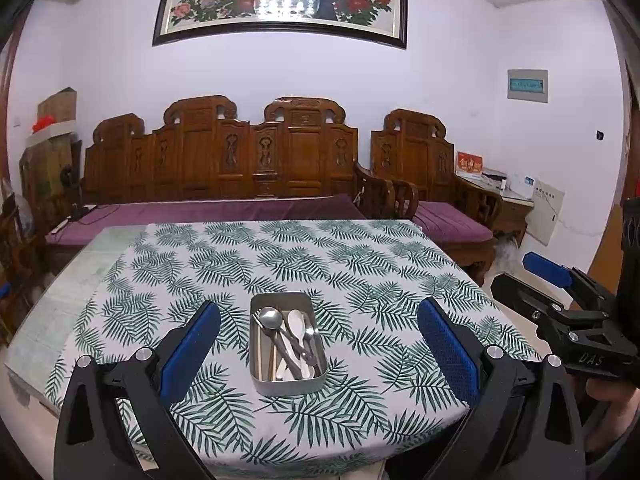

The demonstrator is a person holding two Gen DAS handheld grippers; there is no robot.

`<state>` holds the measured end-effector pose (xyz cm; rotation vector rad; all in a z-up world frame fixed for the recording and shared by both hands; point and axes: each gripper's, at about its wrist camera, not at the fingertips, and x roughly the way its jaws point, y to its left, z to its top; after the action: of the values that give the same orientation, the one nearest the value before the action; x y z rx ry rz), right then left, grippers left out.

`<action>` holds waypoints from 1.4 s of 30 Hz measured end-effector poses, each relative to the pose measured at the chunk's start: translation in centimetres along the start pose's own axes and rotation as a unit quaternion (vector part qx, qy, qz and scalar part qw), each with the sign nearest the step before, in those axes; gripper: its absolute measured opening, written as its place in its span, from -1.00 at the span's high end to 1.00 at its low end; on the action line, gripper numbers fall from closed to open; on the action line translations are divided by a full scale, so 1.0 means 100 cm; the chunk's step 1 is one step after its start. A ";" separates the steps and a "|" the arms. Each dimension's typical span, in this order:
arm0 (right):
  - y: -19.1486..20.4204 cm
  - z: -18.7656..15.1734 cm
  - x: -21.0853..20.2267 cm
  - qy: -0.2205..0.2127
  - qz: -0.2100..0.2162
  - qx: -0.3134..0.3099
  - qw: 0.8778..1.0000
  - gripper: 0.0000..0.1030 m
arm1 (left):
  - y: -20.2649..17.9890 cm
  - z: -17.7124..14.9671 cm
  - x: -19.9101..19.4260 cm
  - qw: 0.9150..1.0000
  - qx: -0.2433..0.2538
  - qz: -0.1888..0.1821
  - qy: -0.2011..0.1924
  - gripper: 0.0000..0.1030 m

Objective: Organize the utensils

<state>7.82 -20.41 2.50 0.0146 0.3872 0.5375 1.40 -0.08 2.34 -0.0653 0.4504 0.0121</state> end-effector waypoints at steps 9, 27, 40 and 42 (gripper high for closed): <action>-0.002 0.000 0.001 0.000 -0.002 0.000 1.000 -0.95 | -0.001 0.001 -0.001 1.000 0.002 0.001 -0.003 -0.85; -0.002 0.000 0.001 0.001 -0.001 0.001 1.000 -0.95 | -0.003 0.001 0.000 1.000 0.003 0.002 -0.003 -0.84; -0.003 0.000 0.001 0.000 0.000 0.001 1.000 -0.95 | -0.003 0.001 0.000 1.000 0.002 0.002 -0.003 -0.85; -0.003 0.000 0.001 0.000 0.000 0.002 1.000 -0.95 | -0.003 0.001 0.000 1.000 0.002 0.002 -0.003 -0.85</action>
<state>8.02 -20.60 2.47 0.0180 0.3888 0.5368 1.47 -0.41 2.43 -0.0597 0.4447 0.0146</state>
